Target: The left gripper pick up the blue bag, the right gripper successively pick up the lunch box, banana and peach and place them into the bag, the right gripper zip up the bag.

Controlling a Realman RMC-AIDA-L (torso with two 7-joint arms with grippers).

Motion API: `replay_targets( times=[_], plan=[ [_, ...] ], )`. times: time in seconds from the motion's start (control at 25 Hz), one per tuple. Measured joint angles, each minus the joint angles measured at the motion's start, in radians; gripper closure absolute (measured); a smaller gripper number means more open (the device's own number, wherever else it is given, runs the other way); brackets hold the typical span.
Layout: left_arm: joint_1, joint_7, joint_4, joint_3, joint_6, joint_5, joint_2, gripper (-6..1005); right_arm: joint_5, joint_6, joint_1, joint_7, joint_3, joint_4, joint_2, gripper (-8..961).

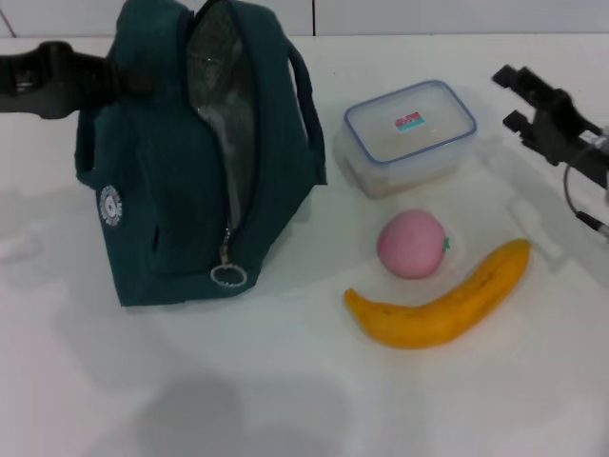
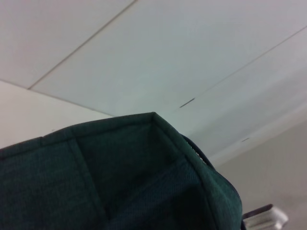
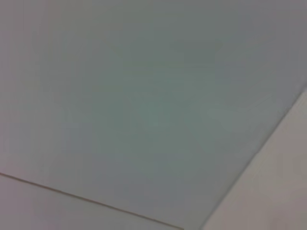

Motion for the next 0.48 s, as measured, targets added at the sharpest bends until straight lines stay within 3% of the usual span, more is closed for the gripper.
replay_targets(
  times=[0.48],
  plan=[
    [-0.045,0.0,-0.001,0.006,-0.038,-0.025,-0.02,963,0.0,0.215,0.098,0.002,-0.055,0.015,0.0,82]
  ],
)
